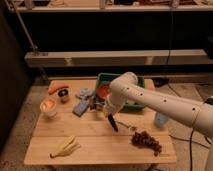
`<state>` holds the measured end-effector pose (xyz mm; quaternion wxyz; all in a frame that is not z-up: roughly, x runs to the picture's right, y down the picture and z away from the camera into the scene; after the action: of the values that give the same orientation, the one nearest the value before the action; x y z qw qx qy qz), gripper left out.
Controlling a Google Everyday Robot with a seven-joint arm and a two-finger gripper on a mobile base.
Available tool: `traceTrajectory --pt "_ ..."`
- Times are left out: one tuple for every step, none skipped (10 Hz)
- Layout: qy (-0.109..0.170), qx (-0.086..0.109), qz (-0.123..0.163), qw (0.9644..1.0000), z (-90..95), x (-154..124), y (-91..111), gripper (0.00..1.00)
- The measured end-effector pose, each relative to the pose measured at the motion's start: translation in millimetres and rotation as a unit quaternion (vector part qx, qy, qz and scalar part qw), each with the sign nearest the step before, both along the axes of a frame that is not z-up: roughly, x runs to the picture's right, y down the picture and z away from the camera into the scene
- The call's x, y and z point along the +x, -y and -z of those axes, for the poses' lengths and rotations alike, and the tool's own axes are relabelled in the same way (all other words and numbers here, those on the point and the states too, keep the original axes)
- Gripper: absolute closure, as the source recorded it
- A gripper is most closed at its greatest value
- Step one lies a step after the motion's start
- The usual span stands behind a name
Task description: Wipe tray with brush
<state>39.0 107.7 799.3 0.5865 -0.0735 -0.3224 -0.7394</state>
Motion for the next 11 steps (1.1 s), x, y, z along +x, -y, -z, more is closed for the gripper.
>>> traceTrajectory --pt "-0.002 0.005 -0.010 0.9999 -2.9 15.2 16.8 1.00" --pt "-0.003 0.012 -0.023 0.9997 0.4 27.2 33.9 1.00" --pt "-0.002 0.017 -0.031 0.9994 4.3 31.9 42.8 1.00" --pt "-0.002 0.026 -0.045 0.9986 12.1 42.6 53.4 1.00" --pt "-0.005 0.032 -0.058 0.9978 18.5 55.3 60.1 1.00" --pt "-0.014 0.034 -0.067 0.9971 22.1 66.4 64.9 1.00" --pt "-0.033 0.028 -0.085 0.9955 21.0 83.7 68.1 1.00" --pt "-0.045 0.024 -0.097 0.9939 17.4 96.2 67.9 1.00" --pt "-0.060 0.016 -0.113 0.9917 11.0 113.0 63.5 1.00" --pt "-0.077 0.009 -0.130 0.9885 3.8 130.8 58.7 1.00" --pt "-0.092 0.002 -0.143 0.9855 -3.6 144.0 54.1 1.00"
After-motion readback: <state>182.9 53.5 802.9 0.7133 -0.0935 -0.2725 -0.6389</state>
